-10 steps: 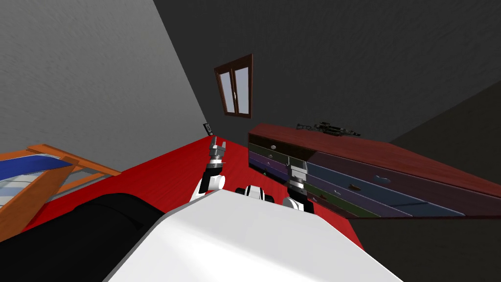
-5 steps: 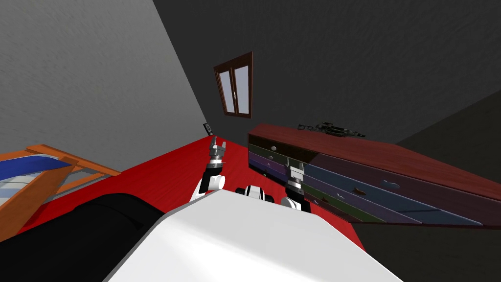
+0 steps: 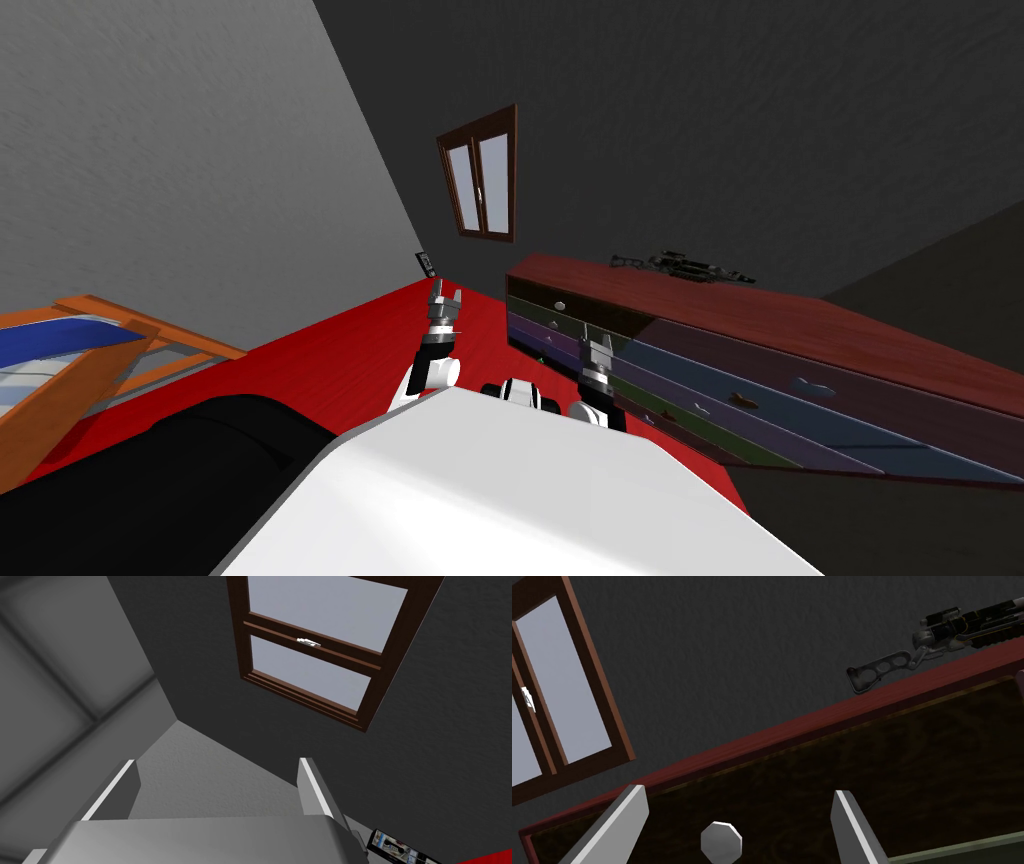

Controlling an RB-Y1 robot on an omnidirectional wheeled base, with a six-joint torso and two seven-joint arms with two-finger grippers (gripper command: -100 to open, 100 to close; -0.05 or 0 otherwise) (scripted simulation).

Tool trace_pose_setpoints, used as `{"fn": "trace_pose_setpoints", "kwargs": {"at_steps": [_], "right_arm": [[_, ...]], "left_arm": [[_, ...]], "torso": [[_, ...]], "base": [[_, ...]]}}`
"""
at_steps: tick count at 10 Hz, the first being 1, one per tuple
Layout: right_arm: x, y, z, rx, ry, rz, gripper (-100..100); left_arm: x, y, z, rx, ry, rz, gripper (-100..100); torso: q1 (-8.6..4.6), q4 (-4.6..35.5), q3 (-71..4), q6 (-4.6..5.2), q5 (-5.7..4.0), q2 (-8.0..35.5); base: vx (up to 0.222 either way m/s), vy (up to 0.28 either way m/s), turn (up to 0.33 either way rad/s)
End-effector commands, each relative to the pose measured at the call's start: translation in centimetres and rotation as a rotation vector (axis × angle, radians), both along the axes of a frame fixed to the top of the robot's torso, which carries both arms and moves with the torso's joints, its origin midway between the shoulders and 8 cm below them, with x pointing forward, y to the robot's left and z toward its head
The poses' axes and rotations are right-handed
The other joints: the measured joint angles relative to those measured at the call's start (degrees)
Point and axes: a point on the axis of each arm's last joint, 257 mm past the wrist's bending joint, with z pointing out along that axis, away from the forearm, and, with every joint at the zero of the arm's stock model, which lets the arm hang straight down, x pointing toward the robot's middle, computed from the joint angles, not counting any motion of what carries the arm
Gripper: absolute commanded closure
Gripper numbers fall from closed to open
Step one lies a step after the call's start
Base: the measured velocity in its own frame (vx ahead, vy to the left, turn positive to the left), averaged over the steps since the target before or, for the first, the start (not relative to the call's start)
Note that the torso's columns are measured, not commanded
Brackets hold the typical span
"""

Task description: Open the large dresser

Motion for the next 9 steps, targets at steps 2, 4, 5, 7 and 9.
{"fn": "trace_pose_setpoints", "kwargs": {"at_steps": [2,4,5,7,9], "right_arm": [[0.4,0.7,-1.4,0.118,-0.001,0.046,-100],[0.7,1.3,-2.5,0.201,0.003,0.077,-100],[1.0,2.0,-3.6,0.254,0.013,0.096,-100],[1.0,2.0,-3.6,0.29,0.005,0.11,-100],[1.3,2.7,-4.6,0.37,0.009,0.139,-100]], "left_arm": [[0.0,0.0,0.0,0.0,0.0,0.0,0],[0.0,0.0,0.0,0.0,0.0,0.0,0],[0.0,0.0,0.0,0.0,0.0,0.0,0],[0.0,0.0,0.0,0.0,0.0,0.0,0],[0.0,0.0,0.0,0.0,0.0,0.0,0]], "torso": [[-0.02,0.01,0.01,0.0,-0.01,0.01],[0.01,0.02,0.04,-0.01,0.0,0.04],[0.0,0.01,0.02,0.0,0.0,0.03],[-0.05,0.0,0.0,0.0,-0.01,0.0],[0.0,0.03,0.05,-0.01,0.0,0.06]], "base": [[0.049,-0.016,0.007],[0.053,-0.014,0.017],[0.07,-0.025,0.022],[0.047,-0.025,0.007],[0.048,-0.023,0.015]]}}
